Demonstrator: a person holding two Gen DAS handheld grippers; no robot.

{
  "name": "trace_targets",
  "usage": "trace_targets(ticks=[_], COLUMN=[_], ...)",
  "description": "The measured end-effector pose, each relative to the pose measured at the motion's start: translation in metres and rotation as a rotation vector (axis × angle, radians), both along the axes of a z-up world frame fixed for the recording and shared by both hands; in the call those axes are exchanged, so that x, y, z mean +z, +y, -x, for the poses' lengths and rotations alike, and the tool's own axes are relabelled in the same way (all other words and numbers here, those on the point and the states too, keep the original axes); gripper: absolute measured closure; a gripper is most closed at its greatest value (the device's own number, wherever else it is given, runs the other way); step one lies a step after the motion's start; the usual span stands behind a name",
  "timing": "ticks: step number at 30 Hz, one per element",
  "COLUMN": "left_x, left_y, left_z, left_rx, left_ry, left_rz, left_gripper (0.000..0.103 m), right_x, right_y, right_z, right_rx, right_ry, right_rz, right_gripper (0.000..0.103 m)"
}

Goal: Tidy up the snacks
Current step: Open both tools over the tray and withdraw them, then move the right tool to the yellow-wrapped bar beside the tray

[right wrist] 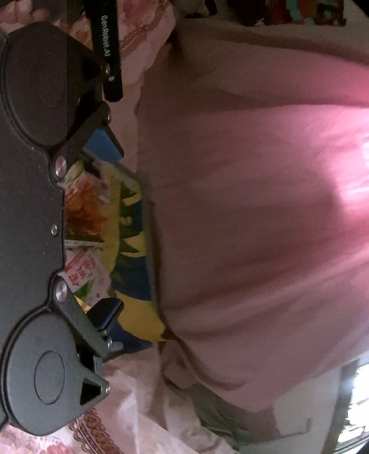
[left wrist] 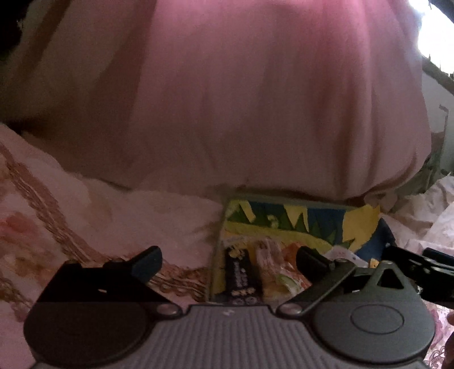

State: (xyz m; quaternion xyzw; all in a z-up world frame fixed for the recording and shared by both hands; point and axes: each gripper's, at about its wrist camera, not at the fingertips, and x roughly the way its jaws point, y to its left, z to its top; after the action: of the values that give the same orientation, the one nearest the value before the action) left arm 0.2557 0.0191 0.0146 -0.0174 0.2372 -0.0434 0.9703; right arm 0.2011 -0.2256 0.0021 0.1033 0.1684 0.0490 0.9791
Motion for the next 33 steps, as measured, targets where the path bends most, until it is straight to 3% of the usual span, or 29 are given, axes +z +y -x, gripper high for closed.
trace_targets(ticks=[7, 14, 21, 33], left_x=[0.019, 0.009, -0.001, -0.016], left_y=[0.025, 0.043, 0.04, 0.06], left_z=[0.057, 0.111, 0.15, 0.156], left_rx=[0.083, 0.144, 0.196, 0.312], left_ry=[-0.096, -0.038, -0.013, 0.15], left_rz=[0.005, 0.018, -0.048, 0.042], left_gripper=[0.0, 0.0, 0.0, 0.0], right_x=[0.016, 0.021, 0.014, -0.019], right_y=[0.007, 0.017, 0.031, 0.058], right_z=[0.049, 0.09, 0.128, 0.139], right_rx=[-0.003, 0.017, 0.05, 0.103], right_ry=[-0.059, -0.073, -0.042, 0.127], right_rz=[0.06, 0.086, 0.11, 0.092], right_gripper=[0.001, 0.001, 0.001, 0.001])
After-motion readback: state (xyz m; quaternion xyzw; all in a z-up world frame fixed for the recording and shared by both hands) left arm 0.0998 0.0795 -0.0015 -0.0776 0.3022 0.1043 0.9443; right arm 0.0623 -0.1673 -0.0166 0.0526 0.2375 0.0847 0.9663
